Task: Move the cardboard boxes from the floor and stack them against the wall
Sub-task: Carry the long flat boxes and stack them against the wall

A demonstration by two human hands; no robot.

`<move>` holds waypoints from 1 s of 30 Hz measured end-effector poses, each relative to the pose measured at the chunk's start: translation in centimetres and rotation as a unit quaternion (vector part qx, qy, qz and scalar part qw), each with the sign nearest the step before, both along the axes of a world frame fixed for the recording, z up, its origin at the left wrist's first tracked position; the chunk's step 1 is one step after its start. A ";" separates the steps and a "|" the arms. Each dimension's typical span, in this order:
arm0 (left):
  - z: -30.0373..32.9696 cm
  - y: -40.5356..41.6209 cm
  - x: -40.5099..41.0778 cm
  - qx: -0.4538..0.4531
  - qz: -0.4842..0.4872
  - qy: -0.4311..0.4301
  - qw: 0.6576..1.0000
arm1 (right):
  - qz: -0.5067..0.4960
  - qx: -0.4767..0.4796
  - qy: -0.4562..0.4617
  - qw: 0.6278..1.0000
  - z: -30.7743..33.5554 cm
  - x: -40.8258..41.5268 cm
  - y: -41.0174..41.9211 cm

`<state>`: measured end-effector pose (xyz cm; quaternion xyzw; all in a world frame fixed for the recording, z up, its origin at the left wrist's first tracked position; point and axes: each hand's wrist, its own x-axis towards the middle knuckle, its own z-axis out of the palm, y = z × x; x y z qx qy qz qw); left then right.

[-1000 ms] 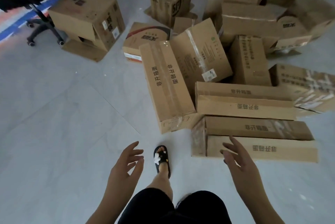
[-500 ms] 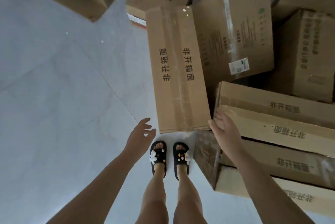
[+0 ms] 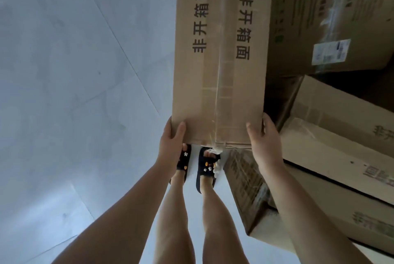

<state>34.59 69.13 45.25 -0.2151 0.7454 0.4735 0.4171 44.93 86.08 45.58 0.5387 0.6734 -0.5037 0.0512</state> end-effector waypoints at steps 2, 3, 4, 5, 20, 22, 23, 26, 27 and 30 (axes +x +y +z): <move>1.8 0.0 -0.9 0.008 0.034 0.009 0.999 | -0.020 -0.007 0.026 0.999 1.3 -0.5 0.0; 3.0 0.0 -1.4 0.014 0.053 0.019 0.998 | -0.030 -0.017 0.039 0.999 2.4 -0.9 0.0; 4.4 0.0 -2.0 0.025 0.075 0.025 0.997 | -0.045 -0.032 0.061 0.997 3.6 -1.2 -0.1; 5.8 0.0 -2.5 0.040 0.096 0.029 0.994 | -0.064 -0.053 0.093 0.992 4.9 -1.6 -0.1; 27.3 -12.0 0.1 0.077 0.287 0.093 0.950 | 0.014 -0.226 0.196 0.954 25.1 -4.9 -10.7; 29.5 -15.5 1.8 0.075 0.328 0.112 0.935 | 0.072 -0.228 0.195 0.951 27.5 -5.4 -13.7; 30.3 -17.3 2.7 0.074 0.351 0.120 0.926 | 0.105 -0.231 0.198 0.947 28.6 -5.7 -15.2; 32.4 -22.9 5.3 0.075 0.419 0.152 0.892 | 0.208 -0.247 0.211 0.923 31.1 -6.6 -20.4; 33.0 -24.7 6.1 0.075 0.441 0.163 0.879 | 0.238 -0.250 0.213 0.914 31.8 -6.9 -22.2; 34.7 -30.6 8.7 0.076 0.505 0.188 0.839 | 0.307 -0.256 0.215 0.891 33.3 -7.6 -28.8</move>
